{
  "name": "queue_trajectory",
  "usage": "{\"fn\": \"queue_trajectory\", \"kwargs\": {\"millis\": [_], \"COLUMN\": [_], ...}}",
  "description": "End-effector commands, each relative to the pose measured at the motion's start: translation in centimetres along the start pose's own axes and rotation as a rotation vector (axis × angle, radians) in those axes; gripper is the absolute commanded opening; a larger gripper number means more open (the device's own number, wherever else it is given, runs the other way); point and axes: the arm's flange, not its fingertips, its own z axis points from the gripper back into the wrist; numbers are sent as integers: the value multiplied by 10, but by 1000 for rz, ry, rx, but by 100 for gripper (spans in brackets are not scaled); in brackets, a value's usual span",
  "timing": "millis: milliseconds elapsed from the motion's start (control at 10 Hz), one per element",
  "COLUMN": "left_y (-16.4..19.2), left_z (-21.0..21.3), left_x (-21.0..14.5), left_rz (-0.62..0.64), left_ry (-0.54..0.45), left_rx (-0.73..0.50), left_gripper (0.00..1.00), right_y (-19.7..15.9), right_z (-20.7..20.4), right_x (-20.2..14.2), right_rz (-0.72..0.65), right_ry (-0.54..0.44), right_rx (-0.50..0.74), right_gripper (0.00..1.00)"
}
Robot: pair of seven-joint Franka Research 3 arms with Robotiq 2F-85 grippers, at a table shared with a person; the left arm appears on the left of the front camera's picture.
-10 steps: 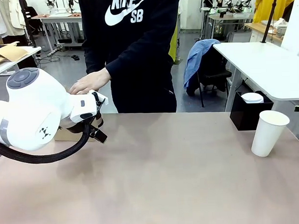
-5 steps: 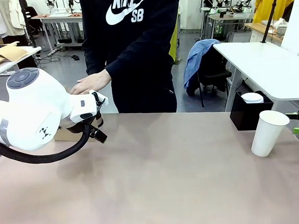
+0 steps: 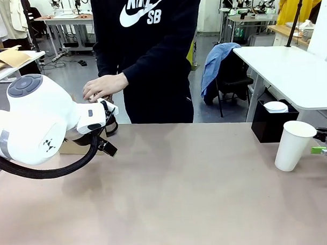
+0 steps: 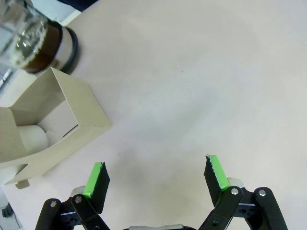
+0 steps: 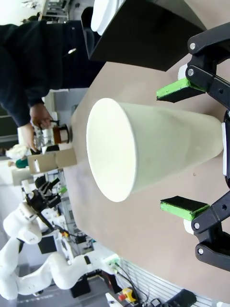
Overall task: Pour a drink into a cup and package it in a carrier.
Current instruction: Pick up the 600 ml Paper Cup and place it in the middle top area of the table.
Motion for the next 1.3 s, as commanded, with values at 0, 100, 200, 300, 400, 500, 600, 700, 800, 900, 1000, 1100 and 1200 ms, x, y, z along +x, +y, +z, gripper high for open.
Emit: {"fn": "queue_trajectory", "kwargs": {"millis": [0, 100, 200, 300, 400, 500, 600, 700, 800, 900, 1000, 1100, 1200], "left_y": [1, 1, 1, 1, 1, 1, 1, 1, 1, 1, 1, 1, 1], "left_z": [0, 0, 0, 0, 0, 0, 0, 0, 0, 0, 0, 0, 0], "left_x": [0, 0, 0, 0, 0, 0, 0, 0, 0, 0, 0, 0, 0], "left_rz": [2, 2, 2, 2, 2, 2, 2, 2, 2, 2, 2, 2, 2], "left_ry": [-1, -1, -1, -1, -1, -1, -1, -1, -1, -1, -1, -1, -1], "left_rx": [-1, -1, -1, -1, -1, -1, -1, -1, -1, -1, -1, -1, -1], "left_gripper": [100, 100, 100, 100, 100, 100, 100, 100, 100, 100, 100, 100, 100], "right_y": [0, 1, 0, 0, -2, -4, -6, -8, -9, -9, -10, -10, -12], "right_z": [-14, -20, -27, -35, -43, -52, -59, -69, -76, -78, -79, -78, -78], "right_x": [-5, -6, -8, -9, -10, -11, -12, -12, -11, -10, -10, -10, -10], "right_rz": [31, 34, 35, 38, 33, 30, 26, 29, 27, 24, 20, 14, -1], "right_ry": [-28, -31, -37, -43, -50, -55, -58, -63, -62, -59, -52, -54, -49], "right_rx": [22, 37, 48, 56, 74, 84, 97, 109, 116, 117, 124, 135, 135], "right_gripper": [100, 100, 100, 100, 100, 100, 100, 100, 100, 100, 100, 100, 80]}}
